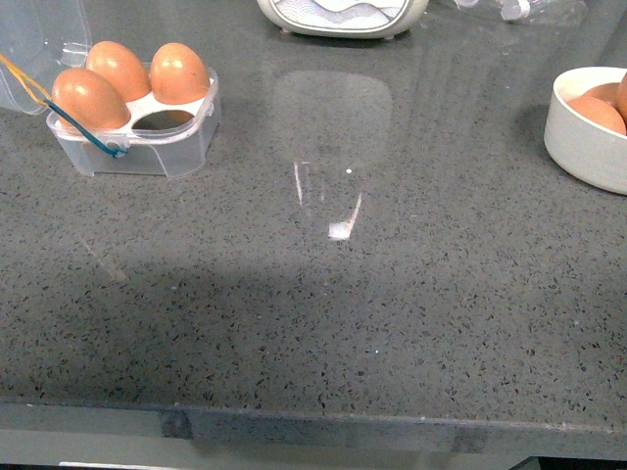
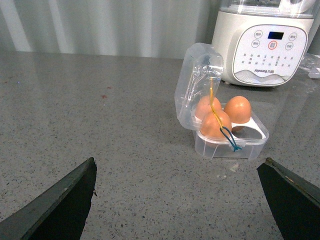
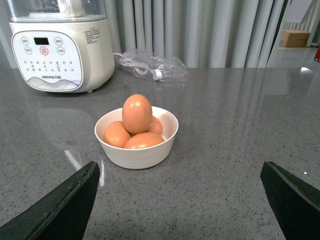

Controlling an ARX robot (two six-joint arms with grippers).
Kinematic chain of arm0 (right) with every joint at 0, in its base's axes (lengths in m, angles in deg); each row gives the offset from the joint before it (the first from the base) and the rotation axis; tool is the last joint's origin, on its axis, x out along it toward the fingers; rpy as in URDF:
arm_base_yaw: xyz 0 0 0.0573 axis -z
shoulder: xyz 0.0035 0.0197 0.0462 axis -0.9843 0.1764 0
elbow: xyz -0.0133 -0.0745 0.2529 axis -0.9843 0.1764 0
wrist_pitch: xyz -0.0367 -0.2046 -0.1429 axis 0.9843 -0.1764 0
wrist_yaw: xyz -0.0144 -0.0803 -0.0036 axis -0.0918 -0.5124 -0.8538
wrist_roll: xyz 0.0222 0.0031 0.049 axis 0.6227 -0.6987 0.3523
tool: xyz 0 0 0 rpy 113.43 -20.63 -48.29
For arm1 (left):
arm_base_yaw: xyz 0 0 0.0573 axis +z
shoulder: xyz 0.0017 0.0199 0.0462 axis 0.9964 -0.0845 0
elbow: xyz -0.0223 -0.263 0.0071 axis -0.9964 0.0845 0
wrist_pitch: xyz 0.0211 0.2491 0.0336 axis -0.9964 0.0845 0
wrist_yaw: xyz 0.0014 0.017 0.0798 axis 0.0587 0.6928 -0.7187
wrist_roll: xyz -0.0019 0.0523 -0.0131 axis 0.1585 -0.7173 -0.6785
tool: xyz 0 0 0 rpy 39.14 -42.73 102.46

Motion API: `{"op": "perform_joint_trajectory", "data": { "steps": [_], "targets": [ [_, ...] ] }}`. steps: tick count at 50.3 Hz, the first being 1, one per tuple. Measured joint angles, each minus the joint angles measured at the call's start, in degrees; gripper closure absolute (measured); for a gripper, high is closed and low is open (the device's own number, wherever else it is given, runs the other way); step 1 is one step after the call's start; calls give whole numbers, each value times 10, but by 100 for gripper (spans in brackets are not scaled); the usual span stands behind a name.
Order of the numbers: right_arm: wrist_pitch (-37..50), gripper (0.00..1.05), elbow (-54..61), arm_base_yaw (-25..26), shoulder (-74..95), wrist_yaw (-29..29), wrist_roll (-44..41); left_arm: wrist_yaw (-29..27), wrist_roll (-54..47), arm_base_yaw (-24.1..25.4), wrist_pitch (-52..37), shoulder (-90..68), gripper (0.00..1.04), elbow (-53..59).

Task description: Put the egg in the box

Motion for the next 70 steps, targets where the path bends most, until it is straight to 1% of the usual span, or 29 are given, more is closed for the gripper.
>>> {"op": "perform_joint_trajectory", "data": {
  "steps": [52,54,56,57,58,60,62,64,70],
  "targets": [
    [0,7,0,0,0,0,0,0,0,0,0,0,7,0],
    [-20,7,-6,-10,10,-25,13,0,0,0,0,0,7,0],
    [-56,7,-28,-31,46,-98,45,0,0,0,0,0,7,0],
    [-55,7,-35,-38,71,-128,64,0,0,0,0,0,7,0],
    [-40,7,-47,-43,110,-152,78,0,0,0,0,0,7,0],
    [-19,7,-59,-41,148,-153,93,0,0,0,0,0,7,0],
    [1,7,-70,-37,182,-143,99,0,0,0,0,0,7,0],
    [42,7,-85,-30,233,-120,96,0,0,0,0,0,7,0],
    [150,7,-112,-6,359,-68,66,0,0,0,0,0,7,0]
  ]
}}
